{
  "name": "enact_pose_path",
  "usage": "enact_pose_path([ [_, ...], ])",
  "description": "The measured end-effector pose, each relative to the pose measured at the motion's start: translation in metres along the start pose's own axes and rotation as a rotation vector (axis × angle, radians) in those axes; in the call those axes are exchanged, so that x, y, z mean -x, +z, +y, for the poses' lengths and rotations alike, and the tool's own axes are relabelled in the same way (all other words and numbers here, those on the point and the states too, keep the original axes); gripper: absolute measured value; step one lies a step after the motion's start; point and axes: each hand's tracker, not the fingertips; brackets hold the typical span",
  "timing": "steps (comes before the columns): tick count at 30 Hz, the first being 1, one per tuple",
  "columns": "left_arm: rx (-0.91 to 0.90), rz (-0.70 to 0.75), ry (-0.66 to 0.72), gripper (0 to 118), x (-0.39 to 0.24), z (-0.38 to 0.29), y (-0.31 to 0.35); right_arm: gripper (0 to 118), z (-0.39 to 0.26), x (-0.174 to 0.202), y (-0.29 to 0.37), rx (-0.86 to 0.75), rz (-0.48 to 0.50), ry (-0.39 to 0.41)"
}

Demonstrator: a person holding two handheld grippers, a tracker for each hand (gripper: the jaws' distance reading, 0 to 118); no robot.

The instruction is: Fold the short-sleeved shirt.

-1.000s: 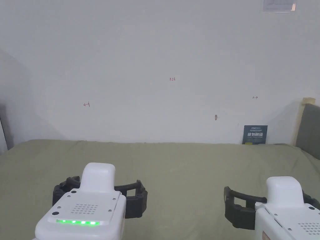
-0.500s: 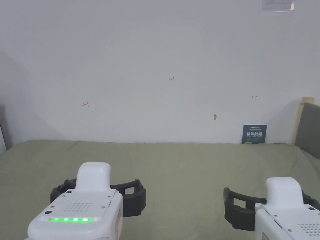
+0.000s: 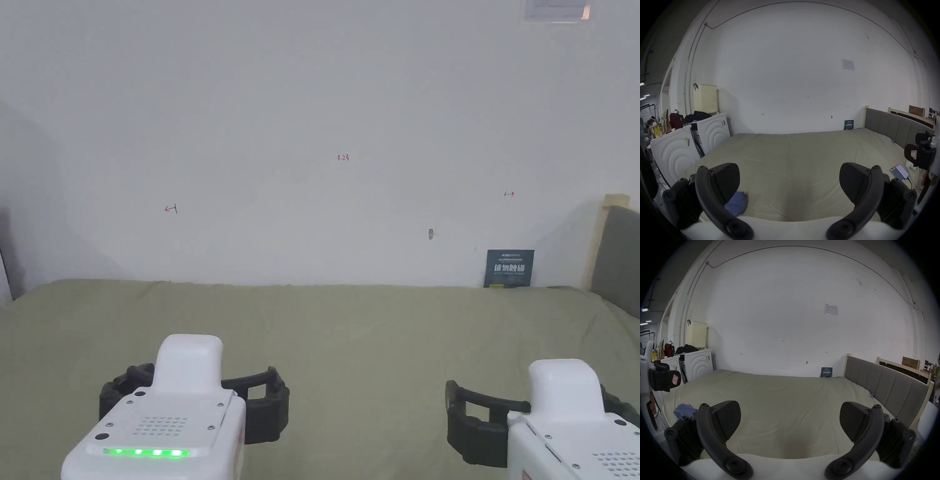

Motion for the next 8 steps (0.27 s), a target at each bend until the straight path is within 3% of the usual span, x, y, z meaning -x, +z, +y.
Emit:
enact_pose_path([
  [8, 0.018, -0.013, 0.027, 118, 0.0039, -0.001, -0.0008, 118, 0.0007, -0.0006, -0.001, 0.002, -0.002, 0.003],
])
